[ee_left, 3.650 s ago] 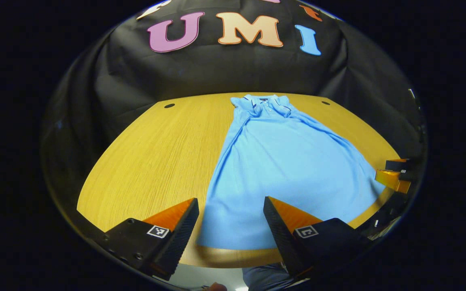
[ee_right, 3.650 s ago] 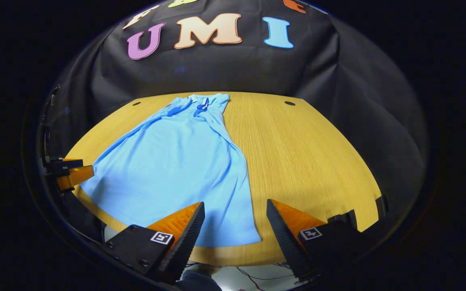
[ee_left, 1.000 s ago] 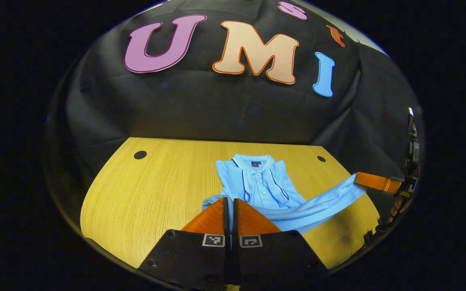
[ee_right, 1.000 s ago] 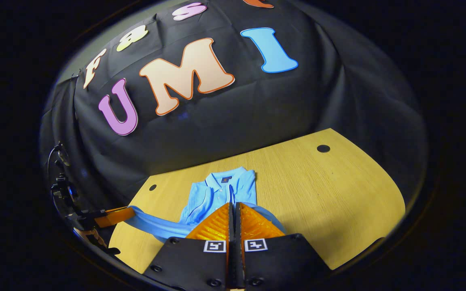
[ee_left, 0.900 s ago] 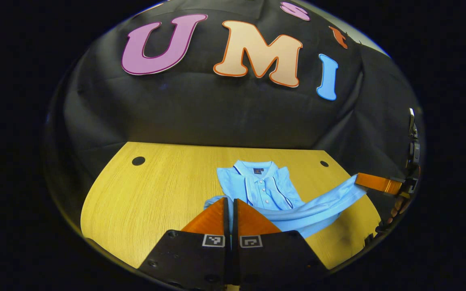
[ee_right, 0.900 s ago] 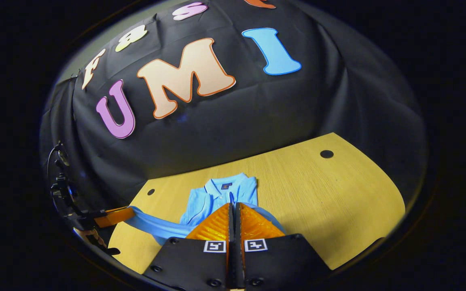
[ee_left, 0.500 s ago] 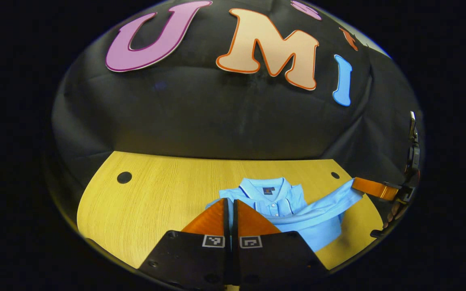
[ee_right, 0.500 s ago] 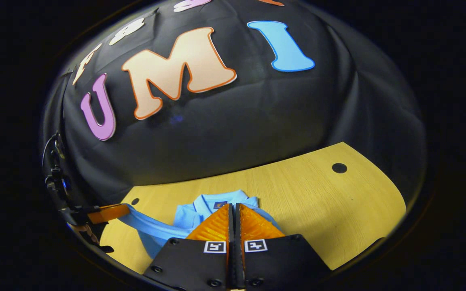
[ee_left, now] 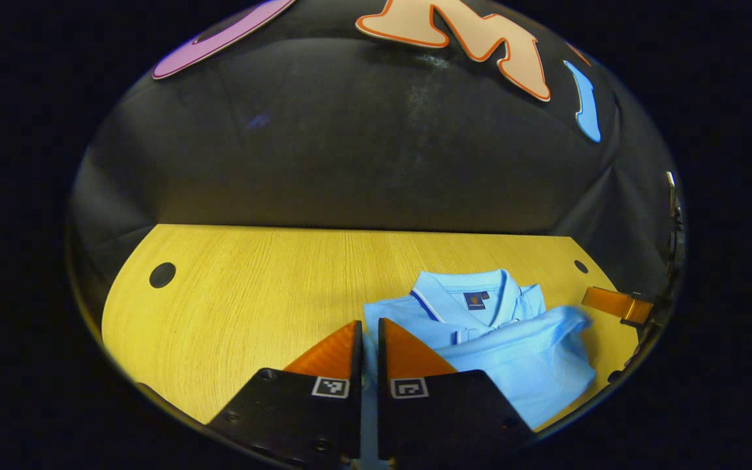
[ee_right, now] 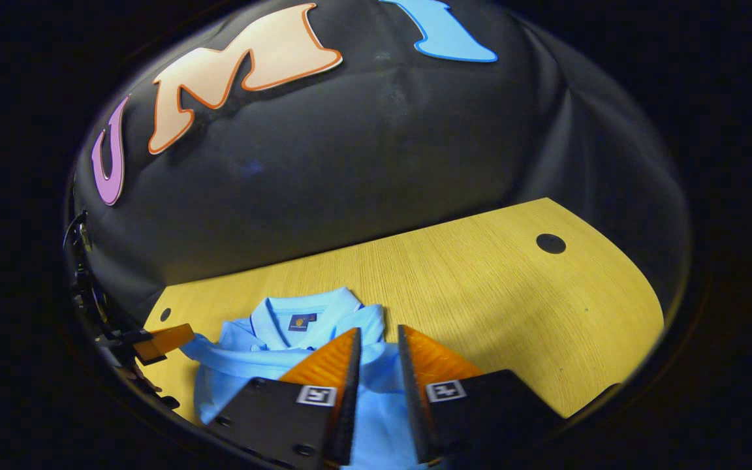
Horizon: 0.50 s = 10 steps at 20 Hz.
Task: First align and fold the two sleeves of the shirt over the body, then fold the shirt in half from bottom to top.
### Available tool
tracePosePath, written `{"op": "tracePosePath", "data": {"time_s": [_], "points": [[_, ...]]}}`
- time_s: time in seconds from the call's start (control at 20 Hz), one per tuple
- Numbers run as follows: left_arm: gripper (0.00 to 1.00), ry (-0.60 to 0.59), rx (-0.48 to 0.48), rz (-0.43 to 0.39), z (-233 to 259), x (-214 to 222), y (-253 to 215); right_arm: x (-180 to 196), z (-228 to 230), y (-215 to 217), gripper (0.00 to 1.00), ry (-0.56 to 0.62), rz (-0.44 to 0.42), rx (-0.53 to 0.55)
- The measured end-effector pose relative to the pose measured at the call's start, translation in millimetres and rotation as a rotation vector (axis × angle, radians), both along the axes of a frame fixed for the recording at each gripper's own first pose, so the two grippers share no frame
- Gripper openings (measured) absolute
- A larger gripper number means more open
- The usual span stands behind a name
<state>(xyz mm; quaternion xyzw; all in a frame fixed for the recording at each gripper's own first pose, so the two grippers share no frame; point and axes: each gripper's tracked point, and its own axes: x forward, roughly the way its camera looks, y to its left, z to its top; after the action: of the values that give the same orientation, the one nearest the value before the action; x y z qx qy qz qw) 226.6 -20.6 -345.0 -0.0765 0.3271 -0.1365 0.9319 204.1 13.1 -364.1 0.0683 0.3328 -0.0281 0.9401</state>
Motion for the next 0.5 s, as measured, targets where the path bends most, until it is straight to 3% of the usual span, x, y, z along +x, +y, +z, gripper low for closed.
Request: {"op": "tracePosePath", "data": {"time_s": [0.15, 0.2, 0.3, 0.35, 0.5], "points": [[0.77, -0.116, 0.022, 0.004, 26, -7, 8, -2, 28, 8, 0.97, -0.086, 0.028, -0.030], [1.00, -0.143, 0.024, 0.013, 39, -9, 9, -5, 41, 10, 0.98, -0.130, 0.041, -0.054], [0.97, -0.199, 0.004, 0.027, 69, -26, 9, -15, 73, 15, 0.94, -0.220, 0.066, -0.101], [0.96, -0.225, 0.007, 0.041, 83, -35, 12, -24, 90, 18, 0.98, -0.261, 0.078, -0.115], [0.96, -0.309, 0.016, 0.076, 131, -70, 22, -60, 136, 27, 0.94, -0.362, 0.117, -0.145]]}}
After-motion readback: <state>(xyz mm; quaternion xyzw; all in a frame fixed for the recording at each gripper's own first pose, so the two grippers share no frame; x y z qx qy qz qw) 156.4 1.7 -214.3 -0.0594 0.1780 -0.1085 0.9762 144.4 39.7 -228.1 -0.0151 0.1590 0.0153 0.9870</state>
